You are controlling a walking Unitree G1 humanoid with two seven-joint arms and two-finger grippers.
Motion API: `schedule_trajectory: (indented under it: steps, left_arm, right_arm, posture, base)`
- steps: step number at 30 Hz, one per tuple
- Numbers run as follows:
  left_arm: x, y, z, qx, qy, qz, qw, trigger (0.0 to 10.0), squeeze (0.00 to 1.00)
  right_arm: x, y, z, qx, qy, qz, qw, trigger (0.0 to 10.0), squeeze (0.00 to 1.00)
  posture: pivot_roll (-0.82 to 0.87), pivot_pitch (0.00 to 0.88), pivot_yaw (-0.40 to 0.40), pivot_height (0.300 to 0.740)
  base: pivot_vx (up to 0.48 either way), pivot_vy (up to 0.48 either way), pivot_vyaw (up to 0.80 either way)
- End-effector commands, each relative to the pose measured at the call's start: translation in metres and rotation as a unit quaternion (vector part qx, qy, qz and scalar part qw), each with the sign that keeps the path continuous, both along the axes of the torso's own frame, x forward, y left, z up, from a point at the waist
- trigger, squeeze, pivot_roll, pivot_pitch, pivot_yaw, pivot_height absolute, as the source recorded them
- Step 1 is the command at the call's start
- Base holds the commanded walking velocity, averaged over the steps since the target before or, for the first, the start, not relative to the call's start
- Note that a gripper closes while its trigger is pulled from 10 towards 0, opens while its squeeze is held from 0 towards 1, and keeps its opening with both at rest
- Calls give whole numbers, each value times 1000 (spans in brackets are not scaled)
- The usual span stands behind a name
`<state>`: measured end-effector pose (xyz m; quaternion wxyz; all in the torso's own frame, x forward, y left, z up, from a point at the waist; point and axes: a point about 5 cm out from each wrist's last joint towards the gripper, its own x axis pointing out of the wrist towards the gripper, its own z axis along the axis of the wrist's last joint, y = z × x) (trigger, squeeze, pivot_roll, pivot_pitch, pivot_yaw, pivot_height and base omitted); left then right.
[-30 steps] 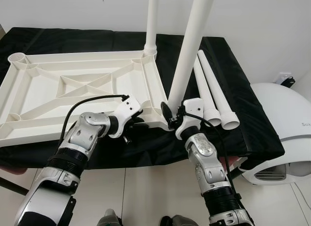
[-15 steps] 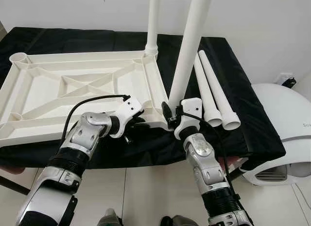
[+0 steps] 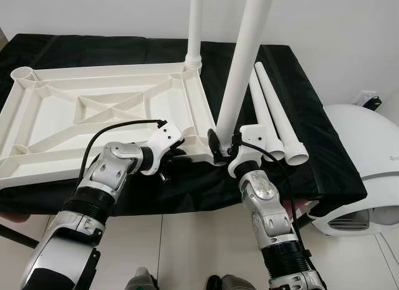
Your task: Building children table
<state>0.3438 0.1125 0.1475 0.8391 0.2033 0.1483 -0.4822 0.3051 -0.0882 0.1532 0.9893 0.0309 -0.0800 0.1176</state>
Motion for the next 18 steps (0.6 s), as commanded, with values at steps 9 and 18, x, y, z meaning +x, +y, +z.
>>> schedule_trajectory:
  steps: [9, 18]
  left_arm:
    - [5, 8, 2, 13, -22, 43, 999, 10000, 0]
    - [2, 7, 0, 5, -15, 30, 999, 10000, 0]
  right_arm:
    - [13, -18, 0, -5, -1, 130, 992, 10000, 0]
    - [28, -36, 10, -42, -18, 179, 983, 10000, 0]
  posture:
    - [4, 129, -22, 740]
    - [0, 125, -23, 740]
  base:
    - [0, 0, 0]
    - [0, 0, 0]
